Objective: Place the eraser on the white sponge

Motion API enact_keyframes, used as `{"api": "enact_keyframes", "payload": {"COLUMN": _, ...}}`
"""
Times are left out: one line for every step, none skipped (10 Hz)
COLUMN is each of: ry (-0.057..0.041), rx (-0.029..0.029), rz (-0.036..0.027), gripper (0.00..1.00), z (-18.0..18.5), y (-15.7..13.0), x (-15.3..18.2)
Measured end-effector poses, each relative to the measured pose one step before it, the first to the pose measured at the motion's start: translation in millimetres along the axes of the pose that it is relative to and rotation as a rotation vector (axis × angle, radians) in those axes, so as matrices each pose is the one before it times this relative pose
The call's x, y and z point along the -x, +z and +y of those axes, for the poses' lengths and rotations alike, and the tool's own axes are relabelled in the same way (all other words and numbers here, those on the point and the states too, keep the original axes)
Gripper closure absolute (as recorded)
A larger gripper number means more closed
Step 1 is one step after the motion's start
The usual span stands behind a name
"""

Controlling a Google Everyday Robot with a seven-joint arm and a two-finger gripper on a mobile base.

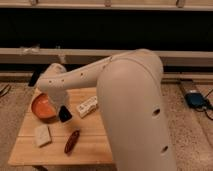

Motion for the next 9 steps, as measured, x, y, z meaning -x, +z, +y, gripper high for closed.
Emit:
{"api": "enact_keyframes", "payload": {"ry": -0.07079, "rx": 0.02825, "rz": -0.01679, "gripper": 1.0, "z": 29.42, "y": -1.48, "x": 16.21}}
{"api": "enact_keyframes", "payload": {"ry": -0.05967, "rx": 0.02391, "rz": -0.0136, "gripper": 1.0, "z": 25.26, "y": -1.43, "x": 11.41}}
{"api": "enact_keyframes", "payload": {"ry": -0.05662, "rx": 0.01977, "rz": -0.01264, "gripper": 1.0, "z": 21.23, "y": -1.51, "x": 9.07}}
{"api": "enact_keyframes", "payload": {"ry": -0.05644, "rx": 0.02281, "rz": -0.01151, "gripper": 1.0, "z": 21.5, "y": -2.28, "x": 7.5}}
{"api": "enact_keyframes", "payload": {"ry": -0.03963, "rx": 0.02078, "rz": -0.0036, "gripper": 1.0, "z": 14.19, "y": 0.02, "x": 1.77}}
{"api": "enact_keyframes", "payload": {"ry": -0.01301, "rx": 0.01315, "rz": -0.00254, "gripper": 1.0, "z": 6.67, "y": 0.3, "x": -1.33}}
{"api": "enact_keyframes", "payload": {"ry": 0.00299, "rx": 0.01371, "rz": 0.00208, "gripper": 1.0, "z": 2.21, "y": 2.31, "x": -5.94}}
{"api": "enact_keyframes", "payload": {"ry": 0.01343, "rx": 0.00857, "rz": 0.00606, "gripper": 1.0, "z": -4.41, "y": 5.39, "x": -8.77}}
{"api": "enact_keyframes", "payload": {"ry": 0.01951, "rx": 0.00732, "rz": 0.0061, "gripper": 1.0, "z": -4.99, "y": 6.56, "x": -8.99}}
